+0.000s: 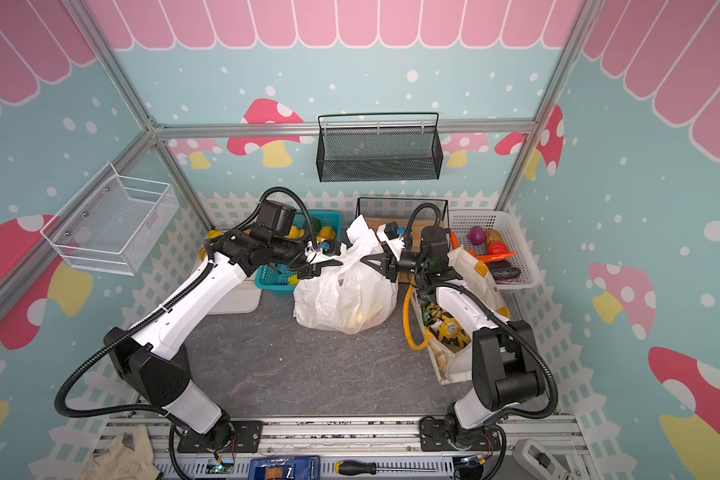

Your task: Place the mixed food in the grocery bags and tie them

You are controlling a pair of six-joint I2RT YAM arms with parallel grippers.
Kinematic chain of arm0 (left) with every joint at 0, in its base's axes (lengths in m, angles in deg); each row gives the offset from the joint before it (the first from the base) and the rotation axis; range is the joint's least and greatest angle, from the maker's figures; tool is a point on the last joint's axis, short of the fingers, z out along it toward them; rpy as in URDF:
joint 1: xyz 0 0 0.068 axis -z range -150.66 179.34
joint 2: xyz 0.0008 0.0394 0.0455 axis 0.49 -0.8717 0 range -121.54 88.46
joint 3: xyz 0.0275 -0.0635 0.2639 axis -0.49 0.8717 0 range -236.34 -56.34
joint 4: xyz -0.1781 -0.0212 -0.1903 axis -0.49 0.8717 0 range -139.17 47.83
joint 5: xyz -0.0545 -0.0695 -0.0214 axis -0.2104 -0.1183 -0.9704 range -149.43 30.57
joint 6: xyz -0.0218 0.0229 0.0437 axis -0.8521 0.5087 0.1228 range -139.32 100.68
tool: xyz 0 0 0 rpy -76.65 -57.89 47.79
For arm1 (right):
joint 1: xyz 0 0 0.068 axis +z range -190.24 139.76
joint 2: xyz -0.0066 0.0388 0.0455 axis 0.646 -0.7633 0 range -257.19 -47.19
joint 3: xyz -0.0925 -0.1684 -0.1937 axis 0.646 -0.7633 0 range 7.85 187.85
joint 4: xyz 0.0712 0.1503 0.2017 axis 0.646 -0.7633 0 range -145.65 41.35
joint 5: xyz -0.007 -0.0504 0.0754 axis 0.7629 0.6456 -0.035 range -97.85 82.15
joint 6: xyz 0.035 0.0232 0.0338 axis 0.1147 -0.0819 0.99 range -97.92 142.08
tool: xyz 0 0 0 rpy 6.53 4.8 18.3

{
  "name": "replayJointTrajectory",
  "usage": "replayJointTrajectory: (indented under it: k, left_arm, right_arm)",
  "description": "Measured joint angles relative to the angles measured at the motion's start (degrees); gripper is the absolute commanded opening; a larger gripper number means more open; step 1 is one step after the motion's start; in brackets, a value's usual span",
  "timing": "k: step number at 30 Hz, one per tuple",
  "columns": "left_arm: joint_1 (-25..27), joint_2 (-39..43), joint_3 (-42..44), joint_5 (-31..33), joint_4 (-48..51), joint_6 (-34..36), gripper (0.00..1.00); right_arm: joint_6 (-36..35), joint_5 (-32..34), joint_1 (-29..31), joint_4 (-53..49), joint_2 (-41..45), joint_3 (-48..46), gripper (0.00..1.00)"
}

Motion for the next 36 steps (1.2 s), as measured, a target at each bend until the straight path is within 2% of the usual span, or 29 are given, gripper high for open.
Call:
replayJointTrajectory:
  k: [14, 21, 28, 32, 36]
  left_arm:
    - [1.2, -5.0, -11.2, 6.1, 9.9, 5.7, 0.0]
    - [2.0, -6.1, -13.2, 9.6, 11.2, 6.6, 0.0]
    - [2.7, -7.3, -15.1, 12.3, 11.5, 7.1, 0.0]
    - [3.3, -8.3, -15.9, 13.9, 11.6, 7.1, 0.0]
    - [3.7, -8.8, -16.2, 15.1, 11.6, 7.1, 0.0]
  right_arm:
    - [-10.4, -5.0, 0.0, -3.2, 0.0, 3.3, 0.56]
    - [-11.0, -6.6, 0.0, -3.6, 0.0, 5.3, 0.6]
    - [-10.3, -7.7, 0.0, -3.6, 0.0, 5.3, 0.71]
    - [-8.5, -8.1, 0.0, -2.5, 0.0, 5.3, 0.7]
    - [-5.8, -8.0, 0.0, 0.0, 0.0, 5.3, 0.55]
